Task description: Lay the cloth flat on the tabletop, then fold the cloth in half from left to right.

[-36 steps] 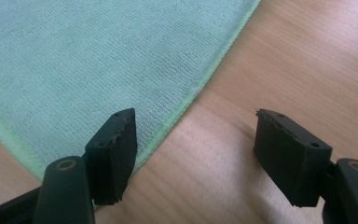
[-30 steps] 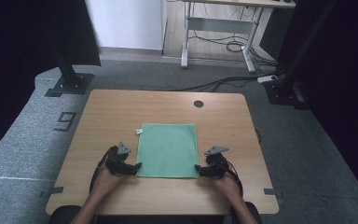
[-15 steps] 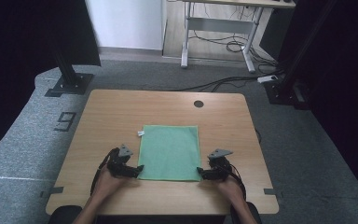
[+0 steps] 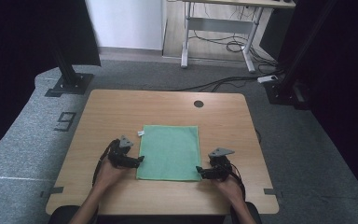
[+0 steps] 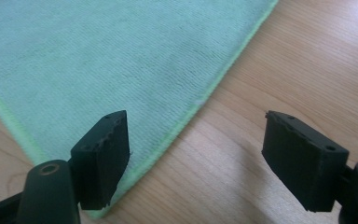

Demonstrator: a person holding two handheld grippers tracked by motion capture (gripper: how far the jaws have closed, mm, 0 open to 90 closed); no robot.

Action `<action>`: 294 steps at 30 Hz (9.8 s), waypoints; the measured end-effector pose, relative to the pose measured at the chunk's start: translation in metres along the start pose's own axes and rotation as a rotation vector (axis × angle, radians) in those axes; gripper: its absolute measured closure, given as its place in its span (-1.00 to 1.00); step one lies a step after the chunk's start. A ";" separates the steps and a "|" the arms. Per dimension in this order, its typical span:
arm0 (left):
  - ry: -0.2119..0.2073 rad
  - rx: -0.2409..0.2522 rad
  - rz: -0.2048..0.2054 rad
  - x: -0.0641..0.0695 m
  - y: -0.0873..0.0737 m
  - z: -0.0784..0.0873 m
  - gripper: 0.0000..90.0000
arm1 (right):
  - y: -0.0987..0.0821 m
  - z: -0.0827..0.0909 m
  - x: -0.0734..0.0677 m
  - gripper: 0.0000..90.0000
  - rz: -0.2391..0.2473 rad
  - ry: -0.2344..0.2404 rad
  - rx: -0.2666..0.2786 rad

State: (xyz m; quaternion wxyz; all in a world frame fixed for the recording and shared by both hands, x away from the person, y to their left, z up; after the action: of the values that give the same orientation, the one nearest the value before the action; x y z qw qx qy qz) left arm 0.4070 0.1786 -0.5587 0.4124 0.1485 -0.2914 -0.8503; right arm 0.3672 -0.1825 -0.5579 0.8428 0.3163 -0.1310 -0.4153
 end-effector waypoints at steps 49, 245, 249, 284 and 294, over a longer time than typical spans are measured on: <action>0.101 -0.027 0.102 -0.036 0.027 -0.034 -0.82 | -0.006 -0.004 0.013 -0.54 0.040 -0.085 -0.073; -0.028 0.033 -0.086 0.023 0.146 -0.050 0.97 | 0.027 0.027 -0.068 0.93 0.215 0.230 0.048; -0.030 0.030 -0.099 0.029 0.152 -0.054 0.97 | 0.024 0.031 -0.062 0.93 0.200 0.222 0.053; 0.036 -0.030 -0.160 0.038 0.161 -0.066 0.96 | 0.014 0.021 -0.045 0.93 0.152 0.202 0.025; 0.032 -0.050 -0.155 0.032 0.161 -0.059 0.96 | 0.026 0.022 -0.064 0.93 0.200 0.228 0.037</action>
State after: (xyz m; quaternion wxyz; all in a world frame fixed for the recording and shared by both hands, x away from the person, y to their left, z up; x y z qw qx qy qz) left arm 0.5156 0.0519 -0.5060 0.3533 0.1737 -0.2510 -0.8843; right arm 0.3329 -0.1305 -0.5217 0.8834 0.3624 -0.0730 -0.2879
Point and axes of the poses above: each handheld gripper's, and its own axes: z roughly backward along the jaws, y roughly out of its top, x roughly to its right, the point moved 3 cm from there along -z, roughly forward along the jaws, and after that the axes turned 6 degrees about -x, right-handed, at the moved point
